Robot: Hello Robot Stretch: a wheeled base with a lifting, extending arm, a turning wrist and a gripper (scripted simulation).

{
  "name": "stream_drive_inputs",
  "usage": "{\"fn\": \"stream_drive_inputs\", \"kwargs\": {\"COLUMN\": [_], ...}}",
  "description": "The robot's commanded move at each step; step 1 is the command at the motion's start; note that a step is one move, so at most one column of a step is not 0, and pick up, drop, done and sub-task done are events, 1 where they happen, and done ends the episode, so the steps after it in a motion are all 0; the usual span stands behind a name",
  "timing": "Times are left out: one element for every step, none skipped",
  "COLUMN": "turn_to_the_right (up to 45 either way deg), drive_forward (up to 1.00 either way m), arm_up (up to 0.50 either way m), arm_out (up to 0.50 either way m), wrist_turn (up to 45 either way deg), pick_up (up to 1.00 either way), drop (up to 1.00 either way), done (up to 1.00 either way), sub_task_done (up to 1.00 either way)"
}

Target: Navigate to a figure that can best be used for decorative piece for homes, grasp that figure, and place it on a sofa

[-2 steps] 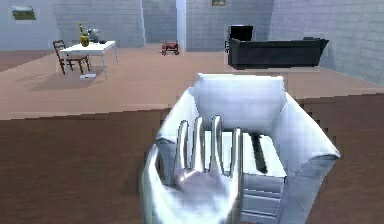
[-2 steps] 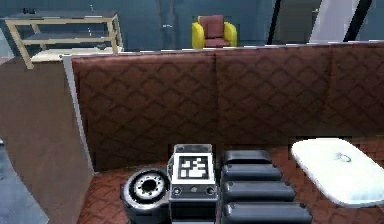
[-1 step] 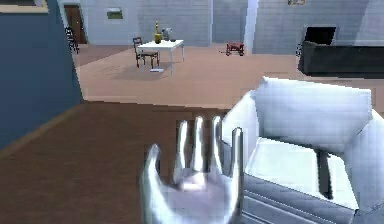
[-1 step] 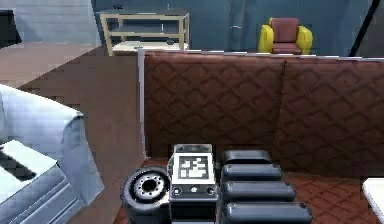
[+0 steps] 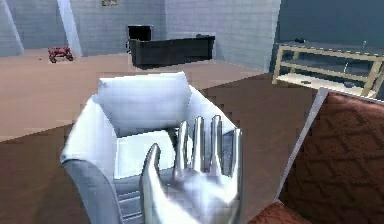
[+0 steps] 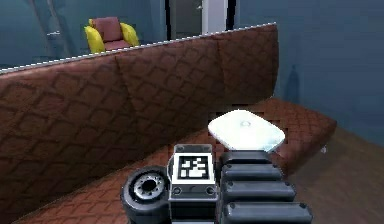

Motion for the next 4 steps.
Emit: {"fn": "stream_drive_inputs", "kwargs": {"turn_to_the_right": [18.0, 0.0, 0.0, 0.0], "drive_forward": [0.0, 0.0, 0.0, 0.0], "arm_up": [0.0, 0.0, 0.0, 0.0], "arm_out": [0.0, 0.48, 0.0, 0.0], "wrist_turn": [0.0, 0.0, 45.0, 45.0], "pick_up": [0.0, 0.0, 0.0, 0.0], "drop": [0.0, 0.0, 0.0, 0.0], "done": [0.0, 0.0, 0.0, 0.0], "sub_task_done": [0.0, 0.0, 0.0, 0.0]}}
